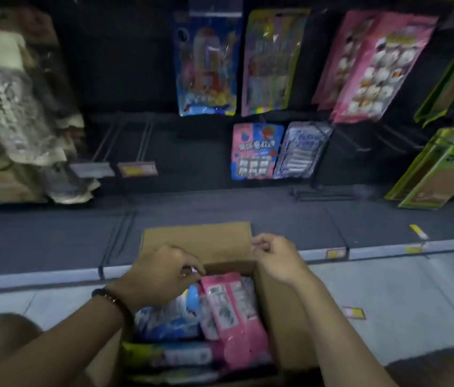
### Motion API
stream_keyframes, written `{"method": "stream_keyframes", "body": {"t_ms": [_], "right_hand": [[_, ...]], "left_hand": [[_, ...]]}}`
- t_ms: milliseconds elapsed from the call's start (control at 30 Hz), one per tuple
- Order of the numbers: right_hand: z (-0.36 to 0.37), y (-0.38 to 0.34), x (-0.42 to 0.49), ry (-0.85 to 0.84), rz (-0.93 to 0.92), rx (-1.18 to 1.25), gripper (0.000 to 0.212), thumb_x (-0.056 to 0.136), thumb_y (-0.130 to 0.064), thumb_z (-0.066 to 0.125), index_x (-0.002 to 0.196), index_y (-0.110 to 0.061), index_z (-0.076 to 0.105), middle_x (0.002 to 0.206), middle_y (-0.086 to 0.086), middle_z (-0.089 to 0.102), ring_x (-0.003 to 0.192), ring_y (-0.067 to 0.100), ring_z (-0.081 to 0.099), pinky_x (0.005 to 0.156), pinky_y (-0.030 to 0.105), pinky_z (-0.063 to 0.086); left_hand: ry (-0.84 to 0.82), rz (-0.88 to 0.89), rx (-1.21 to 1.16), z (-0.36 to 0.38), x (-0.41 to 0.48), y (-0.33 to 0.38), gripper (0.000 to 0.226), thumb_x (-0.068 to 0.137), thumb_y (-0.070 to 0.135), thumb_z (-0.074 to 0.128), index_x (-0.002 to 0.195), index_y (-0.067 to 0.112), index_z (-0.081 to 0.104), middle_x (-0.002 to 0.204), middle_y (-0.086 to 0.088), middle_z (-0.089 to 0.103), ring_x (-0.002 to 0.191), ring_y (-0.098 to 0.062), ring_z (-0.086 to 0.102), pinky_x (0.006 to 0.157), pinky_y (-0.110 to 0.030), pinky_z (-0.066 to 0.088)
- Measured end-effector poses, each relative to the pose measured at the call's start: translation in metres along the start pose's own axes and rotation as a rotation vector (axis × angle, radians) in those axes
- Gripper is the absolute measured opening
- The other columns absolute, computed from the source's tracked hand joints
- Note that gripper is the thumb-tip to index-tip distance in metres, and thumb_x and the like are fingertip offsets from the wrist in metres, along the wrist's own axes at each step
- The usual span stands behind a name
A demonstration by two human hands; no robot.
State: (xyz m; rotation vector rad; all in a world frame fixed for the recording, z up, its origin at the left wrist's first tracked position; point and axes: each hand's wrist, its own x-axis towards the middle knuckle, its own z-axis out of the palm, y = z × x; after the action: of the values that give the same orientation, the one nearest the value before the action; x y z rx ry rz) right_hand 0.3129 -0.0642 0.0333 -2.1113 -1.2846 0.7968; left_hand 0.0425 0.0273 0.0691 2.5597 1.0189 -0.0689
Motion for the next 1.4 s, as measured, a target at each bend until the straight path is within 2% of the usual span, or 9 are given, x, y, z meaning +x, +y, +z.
{"method": "stream_keyframes", "body": {"t_ms": [100,167,267,567,700,967,1133,1267,1400], "right_hand": [[0.074,0.045,0.001,-0.137,0.078,-0.081,0.015,0.095,-0.019,0.068,0.092,-0.032,0.077,0.09,0.001,0.078,0.095,0.029,0.074,0.083,0.036,0.059],[0.115,0.07,-0.004,-0.265,0.153,-0.175,0.016,0.093,-0.027,0.07,0.107,-0.032,0.074,0.097,0.004,0.077,0.099,0.032,0.074,0.085,0.036,0.058],[0.159,0.1,-0.01,-0.396,0.296,-0.322,0.059,0.088,-0.051,0.07,0.137,-0.02,0.058,0.131,0.015,0.067,0.117,0.037,0.067,0.095,0.036,0.056],[0.21,0.121,-0.02,-0.387,0.343,-0.469,0.111,0.089,-0.054,0.071,0.168,-0.025,-0.001,0.173,0.019,0.0,0.158,0.044,0.01,0.129,0.048,0.02],[0.215,0.131,-0.016,-0.397,0.355,-0.435,0.128,0.081,-0.068,0.074,0.168,-0.02,-0.007,0.174,0.022,-0.002,0.16,0.043,0.008,0.13,0.046,0.021],[0.184,0.119,-0.018,-0.271,0.276,-0.383,0.077,0.1,-0.025,0.057,0.165,-0.007,0.02,0.149,0.026,0.054,0.136,0.04,0.057,0.11,0.039,0.046],[0.144,0.082,-0.014,-0.25,0.204,-0.438,0.043,0.094,-0.015,0.061,0.136,-0.016,0.052,0.119,0.018,0.072,0.115,0.037,0.069,0.095,0.043,0.059],[0.098,0.036,-0.004,-0.334,0.114,-0.508,0.037,0.096,-0.016,0.065,0.128,-0.034,0.063,0.116,0.005,0.074,0.113,0.028,0.07,0.088,0.034,0.058],[0.039,-0.02,-0.011,-0.365,-0.067,-0.629,0.02,0.101,-0.026,0.065,0.117,-0.038,0.07,0.112,-0.002,0.074,0.105,0.022,0.068,0.075,0.028,0.042]], "left_hand": [[-0.085,-0.019,-0.088,0.008,-0.013,-0.02,0.022,0.094,0.037,0.066,0.11,0.037,0.081,0.096,0.019,0.076,0.094,-0.007,0.069,0.081,-0.019,0.044],[-0.154,0.02,-0.059,0.007,-0.013,-0.026,0.025,0.098,0.035,0.07,0.121,0.034,0.078,0.107,0.008,0.077,0.102,-0.01,0.068,0.081,-0.016,0.039],[-0.243,0.018,-0.072,0.012,-0.016,-0.035,0.027,0.099,0.044,0.066,0.125,0.041,0.074,0.108,0.01,0.073,0.105,-0.011,0.069,0.095,-0.025,0.049],[-0.512,-0.026,-0.021,0.029,-0.015,-0.042,0.034,0.105,0.045,0.057,0.137,0.041,0.068,0.142,0.011,0.066,0.127,-0.01,0.06,0.091,-0.017,0.037],[-0.535,-0.069,-0.006,0.03,-0.013,-0.041,0.038,0.105,0.05,0.056,0.143,0.044,0.062,0.146,0.006,0.059,0.131,-0.015,0.057,0.089,-0.022,0.034],[-0.585,-0.079,0.092,0.027,-0.007,-0.026,0.05,0.104,0.056,0.053,0.152,0.039,0.052,0.155,0.004,0.053,0.141,-0.019,0.051,0.103,-0.029,0.04],[-0.558,-0.073,0.083,0.026,-0.001,-0.02,0.053,0.104,0.055,0.056,0.153,0.036,0.051,0.149,0.002,0.059,0.136,-0.019,0.055,0.096,-0.027,0.04],[-0.327,-0.043,0.112,0.028,0.006,-0.018,0.048,0.1,0.051,0.063,0.146,0.037,0.057,0.145,-0.003,0.055,0.134,-0.028,0.054,0.11,-0.037,0.044],[-0.109,0.002,0.041,0.029,0.013,-0.013,0.064,0.09,0.057,0.072,0.147,0.037,0.049,0.135,-0.001,0.052,0.125,-0.029,0.054,0.105,-0.047,0.05]]}}
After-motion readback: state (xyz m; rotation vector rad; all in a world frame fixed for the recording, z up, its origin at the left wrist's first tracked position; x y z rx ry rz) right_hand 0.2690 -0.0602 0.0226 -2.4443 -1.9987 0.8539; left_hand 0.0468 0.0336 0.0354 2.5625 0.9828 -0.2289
